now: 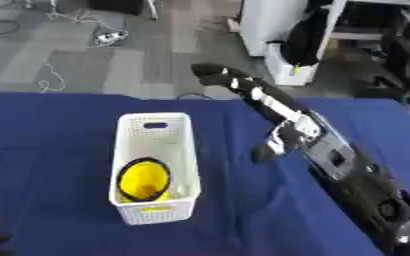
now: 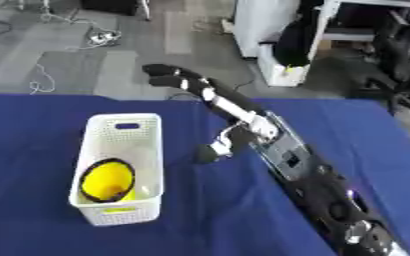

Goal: Pick up objects on the table and place them in the box.

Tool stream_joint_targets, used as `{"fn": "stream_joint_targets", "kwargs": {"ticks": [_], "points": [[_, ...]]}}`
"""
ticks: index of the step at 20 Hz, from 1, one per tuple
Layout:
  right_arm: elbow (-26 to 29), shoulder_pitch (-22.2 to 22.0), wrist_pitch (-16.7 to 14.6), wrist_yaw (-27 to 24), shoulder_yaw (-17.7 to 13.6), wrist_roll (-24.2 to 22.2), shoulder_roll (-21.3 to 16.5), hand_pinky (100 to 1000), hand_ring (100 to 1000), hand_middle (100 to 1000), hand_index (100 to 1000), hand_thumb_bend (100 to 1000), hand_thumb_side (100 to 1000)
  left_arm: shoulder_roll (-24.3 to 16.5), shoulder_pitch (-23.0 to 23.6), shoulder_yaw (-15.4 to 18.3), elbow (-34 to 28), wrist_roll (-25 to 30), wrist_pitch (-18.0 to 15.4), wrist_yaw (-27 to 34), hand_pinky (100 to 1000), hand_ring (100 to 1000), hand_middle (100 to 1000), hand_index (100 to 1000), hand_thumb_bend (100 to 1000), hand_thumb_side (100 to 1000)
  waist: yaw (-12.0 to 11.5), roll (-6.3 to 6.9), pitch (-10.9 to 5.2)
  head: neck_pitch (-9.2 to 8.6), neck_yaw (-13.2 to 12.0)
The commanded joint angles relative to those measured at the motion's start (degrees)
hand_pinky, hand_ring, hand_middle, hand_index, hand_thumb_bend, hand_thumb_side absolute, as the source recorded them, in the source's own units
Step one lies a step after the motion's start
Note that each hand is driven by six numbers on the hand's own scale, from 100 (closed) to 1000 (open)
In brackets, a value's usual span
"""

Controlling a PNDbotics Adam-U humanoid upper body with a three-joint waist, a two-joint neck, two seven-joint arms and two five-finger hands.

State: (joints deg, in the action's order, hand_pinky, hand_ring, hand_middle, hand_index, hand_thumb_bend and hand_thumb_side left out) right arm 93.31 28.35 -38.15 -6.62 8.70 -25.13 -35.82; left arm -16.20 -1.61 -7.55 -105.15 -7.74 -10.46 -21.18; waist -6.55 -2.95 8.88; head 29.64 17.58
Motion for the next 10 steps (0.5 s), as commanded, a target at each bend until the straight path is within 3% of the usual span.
{"fn": "stream_joint_targets", "kwargs": {"ticks": [1, 3, 6, 10], "points": [[5.3, -7.3, -13.8, -4.0, -4.1, -11.5, -3.4, 1000, 961, 1000, 948, 802, 773, -1.6, -0.6, 0.7, -0.3, -0.7, -0.1, 0.6, 868, 674, 723, 946, 115, 842, 2.6, 0.50, -1.72, 1.03, -3.9], [8.2, -15.3, -13.7, -5.4, -7.9, -9.6, -3.8, 1000, 954, 1000, 949, 790, 773, -2.2, -1.4, 0.9, -0.3, -0.8, 0.1, 0.5, 871, 674, 724, 944, 114, 836, 5.3, 0.79, -2.53, 1.30, -6.1], [13.7, -26.3, -10.7, -6.3, -13.4, -6.3, -1.3, 883, 888, 978, 941, 782, 755, -3.3, -2.8, 1.0, -0.9, -1.0, 0.3, 0.6, 877, 677, 727, 939, 112, 821, 8.7, 1.46, -3.22, 1.39, -9.5], [20.4, -35.6, -5.3, -6.0, -16.5, -3.4, 4.4, 805, 840, 965, 930, 770, 748, -4.3, -3.9, 0.8, -2.1, -0.8, 0.5, 1.1, 880, 679, 729, 936, 111, 814, 11.0, 2.19, -3.27, 1.71, -12.1]]}}
